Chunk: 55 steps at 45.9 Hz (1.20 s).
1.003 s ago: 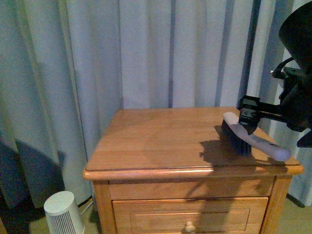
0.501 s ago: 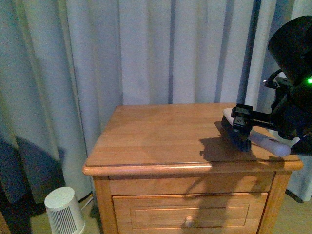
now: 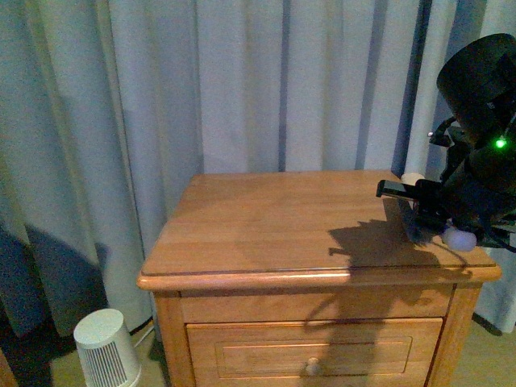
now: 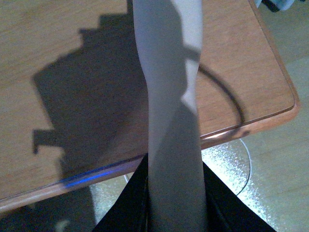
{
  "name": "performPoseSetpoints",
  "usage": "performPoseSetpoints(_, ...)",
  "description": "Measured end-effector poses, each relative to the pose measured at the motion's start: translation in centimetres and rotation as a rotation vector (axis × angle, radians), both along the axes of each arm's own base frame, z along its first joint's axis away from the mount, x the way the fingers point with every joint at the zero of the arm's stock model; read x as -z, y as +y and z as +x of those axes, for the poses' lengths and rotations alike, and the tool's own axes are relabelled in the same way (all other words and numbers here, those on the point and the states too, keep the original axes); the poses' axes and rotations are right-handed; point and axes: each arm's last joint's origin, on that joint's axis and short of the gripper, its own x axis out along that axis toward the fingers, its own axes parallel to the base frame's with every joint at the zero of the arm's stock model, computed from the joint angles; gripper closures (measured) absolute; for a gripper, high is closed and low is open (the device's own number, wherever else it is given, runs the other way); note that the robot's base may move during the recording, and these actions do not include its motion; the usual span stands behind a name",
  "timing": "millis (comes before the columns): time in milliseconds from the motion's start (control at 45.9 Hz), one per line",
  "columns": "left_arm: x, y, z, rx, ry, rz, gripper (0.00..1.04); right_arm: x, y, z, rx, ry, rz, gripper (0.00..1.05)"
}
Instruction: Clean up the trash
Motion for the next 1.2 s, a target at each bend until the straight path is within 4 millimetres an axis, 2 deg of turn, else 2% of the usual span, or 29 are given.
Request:
performPoseSetpoints(109, 0.0, 0.0, 0.0, 0.0, 0.0, 0.0, 0.76, -0.6, -0.4, -0.8, -0.013, -0.061, -0.048, 0.84)
performPoseSetpoints(305, 0.0, 0.0, 0.0, 0.0, 0.0, 0.0, 0.76, -4.3, -1.6, -4.8, -0.068, -0.329, -0.144, 0.84)
performPoseSetpoints(414, 0.0, 0.0, 0.0, 0.0, 0.0, 0.0, 0.76, -6.2, -2.4, -7.8, -0.107, -0.476, -0.187, 0.84)
performPoseSetpoints(523, 0.0, 0.0, 0.0, 0.0, 0.0, 0.0, 0.76, -7.5, -3.5, -12.2, -0.14, -0.613, -0.237, 0.84)
performPoseSetpoints(676, 0.0, 0.0, 0.0, 0.0, 0.0, 0.0, 0.76, -8.0, -4.7, -16.8, -0.152, -0.692, -0.286, 0.84)
performPoseSetpoints(850, 0.0, 0.0, 0.0, 0.0, 0.0, 0.0, 0.76, -9.0, -6.5, -24.6, -0.108, -0.791, -0.298, 0.84)
performPoseSetpoints(894, 0.0, 0.0, 0.0, 0.0, 0.0, 0.0, 0.76, -9.3, -6.9, -25.8, -0.095, -0.812, -0.293, 0.84)
performPoseSetpoints(1090, 0.0, 0.0, 0.0, 0.0, 0.0, 0.0, 0.76, -9.8, -8.0, -29.6, -0.041, -0.903, -0.269, 0.84)
performPoseSetpoints(1199, 0.0, 0.0, 0.0, 0.0, 0.0, 0.0, 0.76, -8.6, -7.6, -29.9, -0.056, -0.884, -0.284, 0.84)
